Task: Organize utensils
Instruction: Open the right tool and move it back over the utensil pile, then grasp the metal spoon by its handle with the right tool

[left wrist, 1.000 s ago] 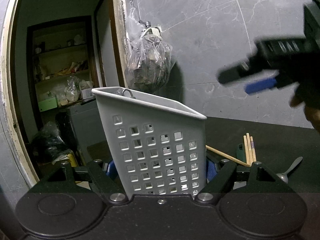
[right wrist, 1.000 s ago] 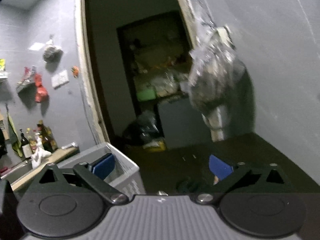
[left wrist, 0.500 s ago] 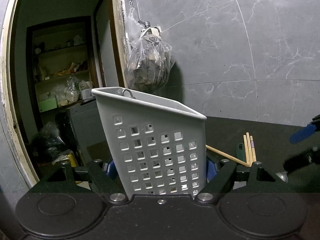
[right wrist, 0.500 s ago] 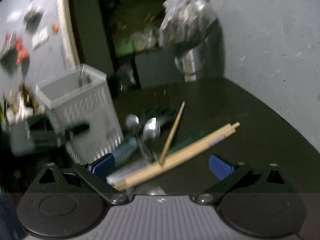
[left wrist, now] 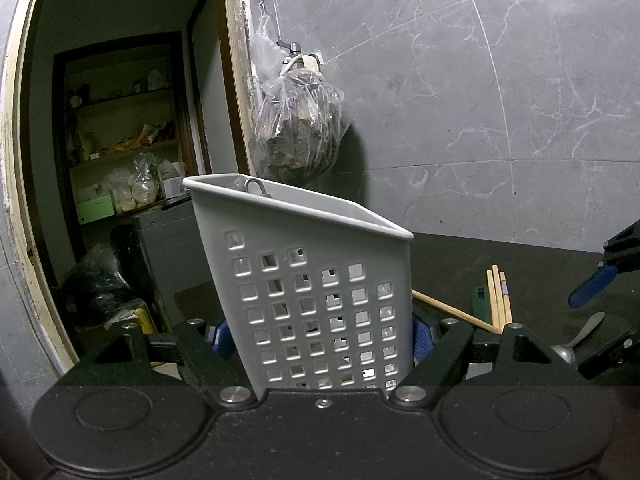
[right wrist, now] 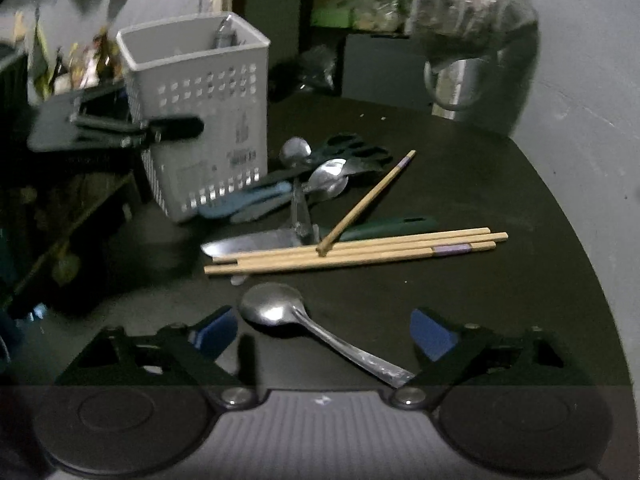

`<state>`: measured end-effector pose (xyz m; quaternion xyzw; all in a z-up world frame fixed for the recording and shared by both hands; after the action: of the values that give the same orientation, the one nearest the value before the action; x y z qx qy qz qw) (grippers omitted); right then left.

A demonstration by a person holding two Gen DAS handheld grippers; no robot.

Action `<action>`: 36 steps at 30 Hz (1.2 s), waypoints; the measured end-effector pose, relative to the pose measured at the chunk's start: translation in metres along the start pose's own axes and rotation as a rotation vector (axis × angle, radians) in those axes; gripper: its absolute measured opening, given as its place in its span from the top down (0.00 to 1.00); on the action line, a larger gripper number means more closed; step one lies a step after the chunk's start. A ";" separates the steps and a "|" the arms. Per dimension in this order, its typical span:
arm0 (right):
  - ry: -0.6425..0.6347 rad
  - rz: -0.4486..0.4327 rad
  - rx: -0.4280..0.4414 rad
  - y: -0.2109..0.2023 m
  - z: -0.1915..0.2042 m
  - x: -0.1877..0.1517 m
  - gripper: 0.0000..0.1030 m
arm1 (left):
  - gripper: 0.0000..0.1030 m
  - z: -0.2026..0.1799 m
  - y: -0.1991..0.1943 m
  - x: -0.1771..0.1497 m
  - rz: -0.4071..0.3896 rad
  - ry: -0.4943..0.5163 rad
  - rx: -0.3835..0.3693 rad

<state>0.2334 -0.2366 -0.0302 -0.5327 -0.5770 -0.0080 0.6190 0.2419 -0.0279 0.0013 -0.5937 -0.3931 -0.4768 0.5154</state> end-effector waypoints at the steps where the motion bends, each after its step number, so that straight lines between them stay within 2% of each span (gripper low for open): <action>1: -0.008 0.007 0.000 0.001 0.000 -0.001 0.13 | 0.21 0.000 0.000 0.000 0.000 0.000 0.000; 7: 0.011 0.015 0.035 0.000 -0.001 -0.007 0.30 | 0.21 0.000 0.000 0.000 0.001 0.000 0.000; 12: 0.029 0.007 0.065 -0.005 0.001 -0.009 0.51 | 0.21 0.000 0.000 0.000 0.001 -0.001 0.000; 17: 0.042 0.039 0.072 -0.012 0.011 -0.009 0.65 | 0.21 0.000 0.000 0.000 0.000 -0.001 0.000; 20: 0.032 0.065 0.097 -0.017 0.023 -0.007 0.65 | 0.21 0.000 0.000 0.000 0.000 -0.001 0.000; 23: -0.011 0.071 0.122 -0.018 0.036 -0.003 0.55 | 0.21 0.000 0.000 0.000 0.000 -0.001 0.000; 34: -0.017 0.058 0.177 -0.001 0.032 0.012 0.54 | 0.21 0.000 0.000 -0.001 0.000 -0.001 0.000; 36: -0.019 0.060 0.177 0.001 0.032 0.013 0.60 | 0.21 0.000 -0.001 -0.001 0.000 -0.001 0.000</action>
<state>0.2160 -0.2072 -0.0285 -0.4930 -0.5653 0.0665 0.6580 0.2413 -0.0276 0.0009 -0.5939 -0.3934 -0.4765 0.5151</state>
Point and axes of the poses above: each gripper's, at about its wrist camera, not at the fingertips, and y roughly the way its jaws point, z to its left, x to its top, the point moved 4 cm from there along y, roughly the way its jaws point, and after that the axes turned 12 degrees about -y, right-handed, at the moved point
